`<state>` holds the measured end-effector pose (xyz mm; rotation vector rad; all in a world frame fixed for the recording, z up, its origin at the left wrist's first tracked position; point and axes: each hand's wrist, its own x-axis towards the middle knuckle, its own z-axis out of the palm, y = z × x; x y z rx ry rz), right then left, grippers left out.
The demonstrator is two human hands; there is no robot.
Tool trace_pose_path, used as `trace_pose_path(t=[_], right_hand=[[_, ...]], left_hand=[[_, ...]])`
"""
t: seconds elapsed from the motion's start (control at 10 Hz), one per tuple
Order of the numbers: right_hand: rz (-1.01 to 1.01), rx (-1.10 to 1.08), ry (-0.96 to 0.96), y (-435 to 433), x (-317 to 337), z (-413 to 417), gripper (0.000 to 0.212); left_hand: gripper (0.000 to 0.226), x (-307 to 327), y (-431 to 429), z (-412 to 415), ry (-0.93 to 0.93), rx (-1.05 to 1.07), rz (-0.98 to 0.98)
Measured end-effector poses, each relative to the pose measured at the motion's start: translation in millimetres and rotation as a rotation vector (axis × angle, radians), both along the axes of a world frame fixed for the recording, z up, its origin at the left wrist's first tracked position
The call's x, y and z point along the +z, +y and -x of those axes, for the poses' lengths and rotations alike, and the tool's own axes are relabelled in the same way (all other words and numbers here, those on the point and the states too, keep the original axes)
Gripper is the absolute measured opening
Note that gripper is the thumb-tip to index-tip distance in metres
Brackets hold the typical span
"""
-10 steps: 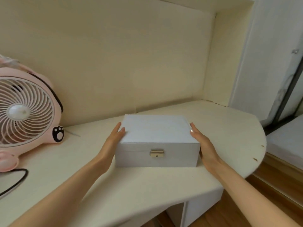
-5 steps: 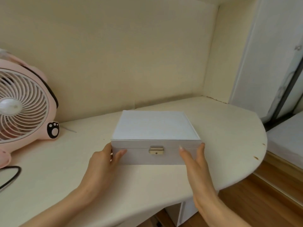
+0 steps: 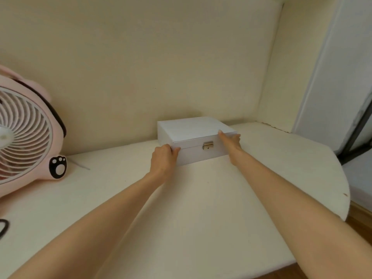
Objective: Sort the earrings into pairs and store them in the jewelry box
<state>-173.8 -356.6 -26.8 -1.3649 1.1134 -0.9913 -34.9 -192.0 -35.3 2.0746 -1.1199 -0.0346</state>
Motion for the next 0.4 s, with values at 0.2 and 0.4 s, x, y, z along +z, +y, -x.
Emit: trace_pose_path(t=[0.2, 0.4], right_hand=[[0.005, -0.026, 0.037, -47, -1, -27, 0.084], [0.071, -0.102, 0.111, -45, -5, -24, 0.078]], left_hand=[[0.037, -1, -28, -18, -0.06, 0.012, -0.043], [0.041, -2, -27, -26, -0.008, -0.019, -0.12]])
